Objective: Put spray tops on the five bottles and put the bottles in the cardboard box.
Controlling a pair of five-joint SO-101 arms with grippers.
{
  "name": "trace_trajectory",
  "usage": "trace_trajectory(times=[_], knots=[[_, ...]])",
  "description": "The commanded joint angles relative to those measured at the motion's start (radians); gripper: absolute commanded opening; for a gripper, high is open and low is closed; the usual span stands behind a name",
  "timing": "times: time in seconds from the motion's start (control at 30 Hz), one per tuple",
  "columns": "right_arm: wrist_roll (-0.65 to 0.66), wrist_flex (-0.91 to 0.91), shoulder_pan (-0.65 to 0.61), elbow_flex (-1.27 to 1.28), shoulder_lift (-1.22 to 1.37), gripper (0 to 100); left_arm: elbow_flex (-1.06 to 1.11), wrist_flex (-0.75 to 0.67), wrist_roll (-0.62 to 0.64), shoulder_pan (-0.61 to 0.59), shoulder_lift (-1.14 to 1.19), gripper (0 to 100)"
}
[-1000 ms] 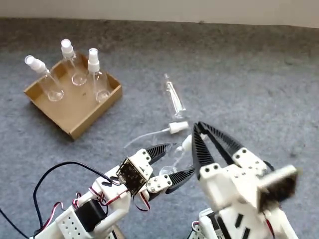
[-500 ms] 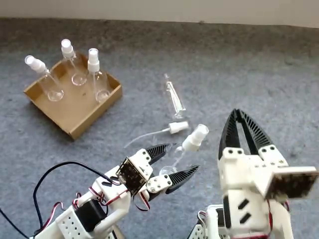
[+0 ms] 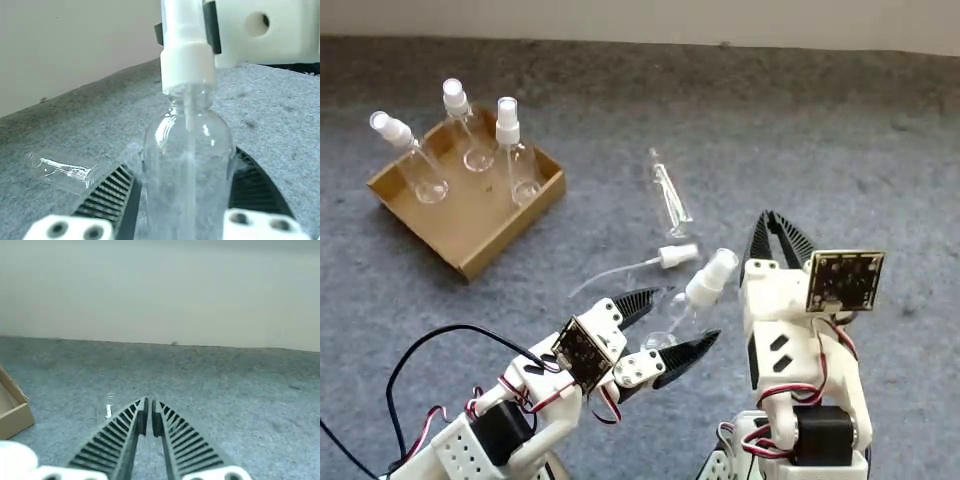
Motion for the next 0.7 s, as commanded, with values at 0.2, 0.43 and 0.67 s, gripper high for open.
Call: trace_trajectory(times=[0.2, 0.43, 0.67], knots=[[-0.012, -0.024, -0.200, -0.102, -0.004, 0.9, 0.022, -0.025, -0.012, -0.016, -0.008, 12], [-0.012, 0.107, -0.205, -0.220, -0.004, 0.9, 0.022, -0.025, -0.012, -0.016, -0.008, 12], [-0.012, 0.202, -0.205, -0.283, -0.004, 0.9, 0.022, -0.025, -0.012, -0.016, -0.008, 12]])
